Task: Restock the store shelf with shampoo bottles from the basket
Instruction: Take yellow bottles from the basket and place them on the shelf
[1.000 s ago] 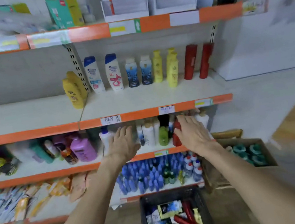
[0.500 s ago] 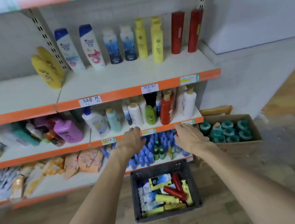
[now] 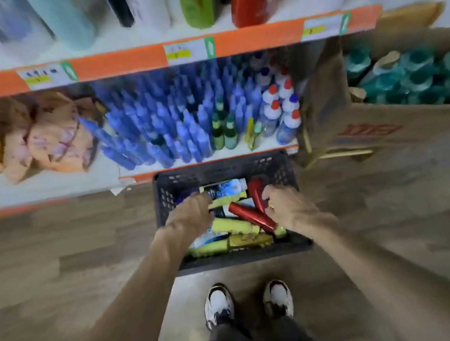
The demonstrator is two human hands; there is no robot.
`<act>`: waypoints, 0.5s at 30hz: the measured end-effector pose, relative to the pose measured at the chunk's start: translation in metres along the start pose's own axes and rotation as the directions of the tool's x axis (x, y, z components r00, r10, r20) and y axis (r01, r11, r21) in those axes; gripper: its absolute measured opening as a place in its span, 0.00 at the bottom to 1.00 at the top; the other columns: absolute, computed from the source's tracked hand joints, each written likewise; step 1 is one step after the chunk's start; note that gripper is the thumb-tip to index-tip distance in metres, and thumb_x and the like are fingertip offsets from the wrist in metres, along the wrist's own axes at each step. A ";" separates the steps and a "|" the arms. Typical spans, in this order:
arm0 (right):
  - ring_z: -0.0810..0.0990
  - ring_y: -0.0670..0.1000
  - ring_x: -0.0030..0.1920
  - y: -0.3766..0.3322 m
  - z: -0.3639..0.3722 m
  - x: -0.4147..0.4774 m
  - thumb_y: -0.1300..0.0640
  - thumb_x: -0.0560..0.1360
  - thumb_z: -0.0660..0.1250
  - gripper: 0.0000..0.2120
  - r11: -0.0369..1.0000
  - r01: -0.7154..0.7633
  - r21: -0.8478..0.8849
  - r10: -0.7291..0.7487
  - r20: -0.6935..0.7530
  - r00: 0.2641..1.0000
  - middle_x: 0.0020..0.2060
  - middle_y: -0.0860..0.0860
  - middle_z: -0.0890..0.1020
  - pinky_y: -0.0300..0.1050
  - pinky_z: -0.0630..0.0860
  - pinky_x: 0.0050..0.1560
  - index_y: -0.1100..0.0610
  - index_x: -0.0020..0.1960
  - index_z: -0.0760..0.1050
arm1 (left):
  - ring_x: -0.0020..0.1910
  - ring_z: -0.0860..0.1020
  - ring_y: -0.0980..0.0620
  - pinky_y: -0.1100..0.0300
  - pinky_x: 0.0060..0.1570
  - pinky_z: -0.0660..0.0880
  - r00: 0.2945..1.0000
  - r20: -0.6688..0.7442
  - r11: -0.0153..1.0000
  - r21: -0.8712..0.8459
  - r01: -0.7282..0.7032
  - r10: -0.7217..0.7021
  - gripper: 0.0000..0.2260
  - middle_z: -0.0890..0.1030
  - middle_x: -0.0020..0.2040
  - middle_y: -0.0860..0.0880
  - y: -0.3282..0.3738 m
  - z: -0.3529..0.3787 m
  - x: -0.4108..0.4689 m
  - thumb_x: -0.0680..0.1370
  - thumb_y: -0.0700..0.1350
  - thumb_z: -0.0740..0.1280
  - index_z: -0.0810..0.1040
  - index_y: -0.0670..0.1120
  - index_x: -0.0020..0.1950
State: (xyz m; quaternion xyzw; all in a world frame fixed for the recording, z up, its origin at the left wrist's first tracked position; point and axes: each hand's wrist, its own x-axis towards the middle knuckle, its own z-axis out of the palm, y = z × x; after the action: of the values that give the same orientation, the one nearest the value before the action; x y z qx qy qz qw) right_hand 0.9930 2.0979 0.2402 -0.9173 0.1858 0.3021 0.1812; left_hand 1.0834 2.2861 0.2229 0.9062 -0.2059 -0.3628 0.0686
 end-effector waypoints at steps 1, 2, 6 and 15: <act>0.78 0.58 0.58 0.012 0.031 0.027 0.56 0.78 0.65 0.15 1.000 -0.010 0.007 0.010 0.025 1.000 0.58 0.56 0.80 0.53 0.77 0.57 0.54 0.64 0.73 | 0.61 0.76 0.44 0.53 0.58 0.73 0.999 0.033 1.000 -0.006 0.000 0.001 0.16 0.75 0.65 0.45 -0.010 0.036 0.027 0.77 0.44 0.63 0.72 0.46 0.65; 0.79 0.58 0.57 0.023 0.061 0.052 0.57 0.78 0.65 0.15 1.000 -0.020 0.017 0.020 0.046 0.999 0.57 0.56 0.80 0.53 0.77 0.57 0.54 0.64 0.73 | 0.61 0.76 0.44 0.54 0.55 0.73 0.998 0.057 1.000 -0.011 -0.004 0.005 0.16 0.75 0.65 0.46 -0.019 0.071 0.052 0.77 0.43 0.62 0.72 0.48 0.66; 0.81 0.58 0.52 0.055 0.172 0.144 0.57 0.79 0.62 0.15 0.999 -0.003 0.035 -0.001 0.117 0.993 0.56 0.57 0.80 0.54 0.79 0.55 0.52 0.66 0.71 | 0.58 0.77 0.45 0.56 0.51 0.71 1.000 0.022 0.999 0.045 0.003 -0.004 0.18 0.77 0.63 0.47 -0.049 0.179 0.137 0.78 0.41 0.60 0.73 0.54 0.66; 0.75 0.58 0.63 0.107 0.260 0.279 0.61 0.77 0.64 0.18 0.999 -0.009 -0.032 0.004 -0.146 0.989 0.63 0.55 0.74 0.54 0.74 0.63 0.55 0.67 0.71 | 0.62 0.76 0.48 0.53 0.60 0.74 0.988 0.047 0.985 0.084 -0.150 0.146 0.25 0.76 0.65 0.49 -0.090 0.264 0.270 0.73 0.46 0.70 0.70 0.54 0.69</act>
State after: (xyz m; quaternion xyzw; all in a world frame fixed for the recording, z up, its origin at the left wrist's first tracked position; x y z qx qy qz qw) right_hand 1.0272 2.0568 -0.1525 -0.9391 0.1967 0.2378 0.1509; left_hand 1.1075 2.2597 -0.1638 0.8829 -0.2897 -0.3658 0.0517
